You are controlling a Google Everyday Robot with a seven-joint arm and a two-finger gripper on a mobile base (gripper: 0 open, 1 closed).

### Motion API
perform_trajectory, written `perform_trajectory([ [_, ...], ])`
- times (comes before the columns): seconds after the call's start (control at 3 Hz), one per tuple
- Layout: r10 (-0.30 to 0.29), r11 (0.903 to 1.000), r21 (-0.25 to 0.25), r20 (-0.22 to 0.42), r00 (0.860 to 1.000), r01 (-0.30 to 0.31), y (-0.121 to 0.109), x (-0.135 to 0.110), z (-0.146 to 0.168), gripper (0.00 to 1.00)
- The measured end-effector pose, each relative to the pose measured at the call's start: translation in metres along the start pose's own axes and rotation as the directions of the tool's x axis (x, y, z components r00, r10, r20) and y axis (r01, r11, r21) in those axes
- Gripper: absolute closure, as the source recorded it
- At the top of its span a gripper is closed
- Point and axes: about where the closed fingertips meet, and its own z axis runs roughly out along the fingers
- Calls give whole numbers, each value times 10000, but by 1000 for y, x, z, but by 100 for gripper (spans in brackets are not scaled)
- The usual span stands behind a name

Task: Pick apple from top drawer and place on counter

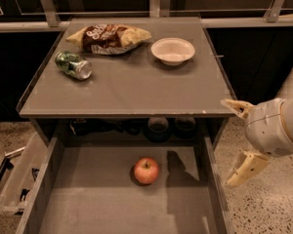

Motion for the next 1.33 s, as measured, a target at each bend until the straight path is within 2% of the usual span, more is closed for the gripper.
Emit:
perform_trajectory([
  [0.33, 258, 9992, -329, 430, 9987, -244, 15, -1, 22, 0],
  [0.67, 772, 9935, -919, 1106, 9909, -671, 45, -4, 66, 0],
  [1.0, 1049, 9875, -1342, 1703, 9798, -824, 78, -14, 137, 0],
  [1.33, 1050, 9875, -1343, 1705, 9797, -825, 78, -14, 137, 0],
])
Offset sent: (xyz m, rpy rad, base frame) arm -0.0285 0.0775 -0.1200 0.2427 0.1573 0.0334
